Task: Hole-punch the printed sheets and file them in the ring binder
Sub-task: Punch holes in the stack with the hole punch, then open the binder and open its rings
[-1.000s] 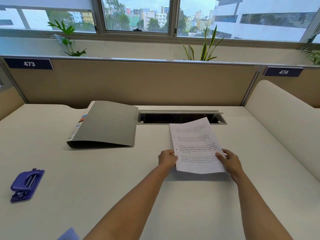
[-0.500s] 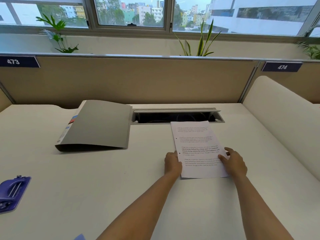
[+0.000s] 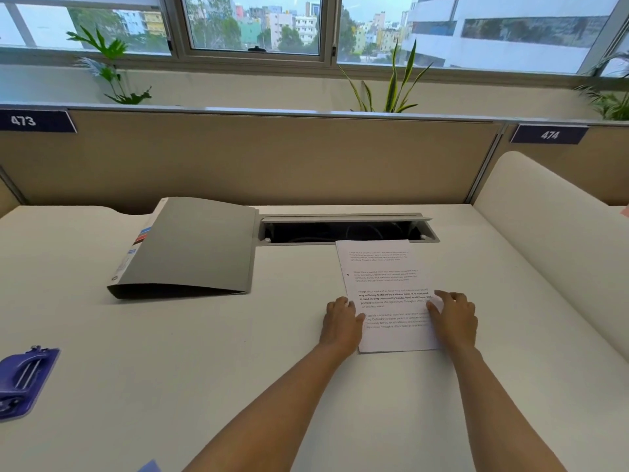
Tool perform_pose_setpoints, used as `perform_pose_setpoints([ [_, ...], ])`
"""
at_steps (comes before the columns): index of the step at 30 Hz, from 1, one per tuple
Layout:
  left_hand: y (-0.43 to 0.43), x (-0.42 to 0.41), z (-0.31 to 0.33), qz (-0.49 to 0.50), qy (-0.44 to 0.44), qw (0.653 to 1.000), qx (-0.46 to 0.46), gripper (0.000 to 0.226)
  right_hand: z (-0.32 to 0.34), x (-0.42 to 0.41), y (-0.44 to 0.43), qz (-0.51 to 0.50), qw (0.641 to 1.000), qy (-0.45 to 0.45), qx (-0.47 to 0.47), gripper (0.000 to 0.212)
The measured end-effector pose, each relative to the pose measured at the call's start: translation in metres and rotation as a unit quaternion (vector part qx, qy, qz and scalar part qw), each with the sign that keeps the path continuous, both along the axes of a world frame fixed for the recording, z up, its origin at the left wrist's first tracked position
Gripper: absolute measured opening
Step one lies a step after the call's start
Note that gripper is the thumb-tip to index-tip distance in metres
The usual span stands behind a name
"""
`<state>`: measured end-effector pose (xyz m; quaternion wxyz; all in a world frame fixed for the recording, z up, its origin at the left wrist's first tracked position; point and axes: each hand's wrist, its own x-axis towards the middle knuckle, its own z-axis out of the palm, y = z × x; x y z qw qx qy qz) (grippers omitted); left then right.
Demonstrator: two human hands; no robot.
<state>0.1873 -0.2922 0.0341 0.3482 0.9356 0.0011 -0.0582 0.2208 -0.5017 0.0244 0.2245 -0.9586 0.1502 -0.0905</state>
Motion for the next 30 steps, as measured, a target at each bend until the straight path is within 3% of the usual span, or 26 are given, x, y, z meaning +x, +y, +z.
perform_pose_setpoints([
  [7,0.056,0.007,0.015,0.040,-0.067,0.997,0.026,0.045,0.029,0.010,0.067,0.047,0.976,-0.094,0.191,0.026],
  [14,0.142,0.014,0.036,0.142,-0.112,0.982,0.053,0.040,0.062,0.018,0.165,0.112,0.928,0.002,0.356,0.029],
  [30,0.330,0.042,0.050,0.287,-0.118,0.945,0.106,0.037,0.044,0.060,0.318,0.113,0.901,0.139,0.395,0.044],
])
